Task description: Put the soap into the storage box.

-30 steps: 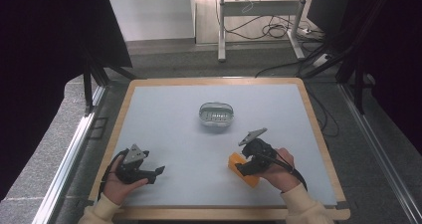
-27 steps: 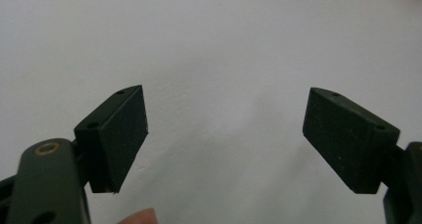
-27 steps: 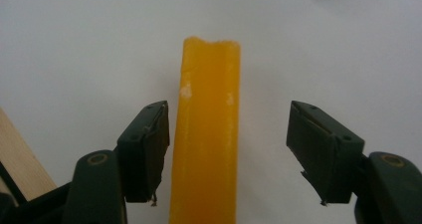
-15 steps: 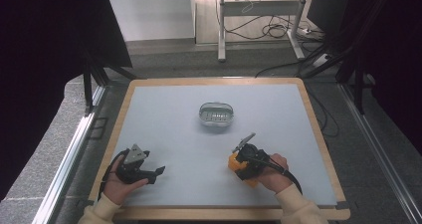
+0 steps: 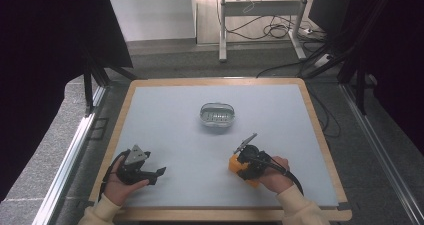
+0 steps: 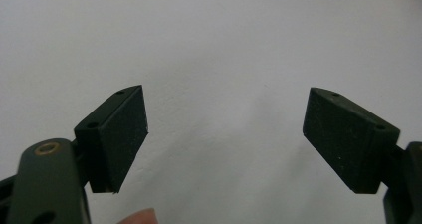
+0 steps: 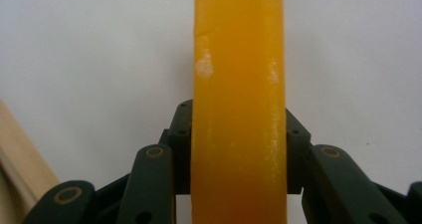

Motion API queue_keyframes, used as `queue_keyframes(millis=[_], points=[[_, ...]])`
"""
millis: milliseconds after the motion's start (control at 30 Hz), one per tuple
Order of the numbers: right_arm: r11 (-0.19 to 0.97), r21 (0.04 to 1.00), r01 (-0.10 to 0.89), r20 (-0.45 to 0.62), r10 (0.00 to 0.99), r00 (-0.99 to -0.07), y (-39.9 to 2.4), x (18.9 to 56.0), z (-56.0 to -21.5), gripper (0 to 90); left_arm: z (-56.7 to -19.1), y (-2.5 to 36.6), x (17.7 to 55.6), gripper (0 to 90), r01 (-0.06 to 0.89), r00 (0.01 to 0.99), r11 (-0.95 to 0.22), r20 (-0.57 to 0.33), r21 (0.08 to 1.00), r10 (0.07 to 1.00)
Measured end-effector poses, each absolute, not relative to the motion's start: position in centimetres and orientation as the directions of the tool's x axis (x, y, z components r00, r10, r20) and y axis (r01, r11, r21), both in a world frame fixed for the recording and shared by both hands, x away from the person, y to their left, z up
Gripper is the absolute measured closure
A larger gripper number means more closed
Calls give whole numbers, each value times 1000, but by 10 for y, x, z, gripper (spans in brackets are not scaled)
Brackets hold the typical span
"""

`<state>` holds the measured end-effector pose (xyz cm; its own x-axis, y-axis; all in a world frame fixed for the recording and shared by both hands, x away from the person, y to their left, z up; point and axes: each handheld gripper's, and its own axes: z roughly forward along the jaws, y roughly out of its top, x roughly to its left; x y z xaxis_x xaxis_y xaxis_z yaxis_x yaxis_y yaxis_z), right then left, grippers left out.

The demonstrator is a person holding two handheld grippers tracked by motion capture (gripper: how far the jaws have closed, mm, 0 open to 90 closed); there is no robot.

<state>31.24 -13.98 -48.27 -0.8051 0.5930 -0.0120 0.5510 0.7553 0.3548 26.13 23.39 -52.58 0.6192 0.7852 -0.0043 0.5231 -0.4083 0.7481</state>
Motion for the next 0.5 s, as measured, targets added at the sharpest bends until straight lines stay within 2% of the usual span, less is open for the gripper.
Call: queue_keyframes(millis=[200,500], points=[[723,412,555,-12,613,-790,-152,315,-470,618,-526,234,262,181,523,618,-407,-5,749,786],[737,420,530,-37,597,-801,-155,313,-464,618,-526,234,262,181,523,619,-408,-5,748,785]])
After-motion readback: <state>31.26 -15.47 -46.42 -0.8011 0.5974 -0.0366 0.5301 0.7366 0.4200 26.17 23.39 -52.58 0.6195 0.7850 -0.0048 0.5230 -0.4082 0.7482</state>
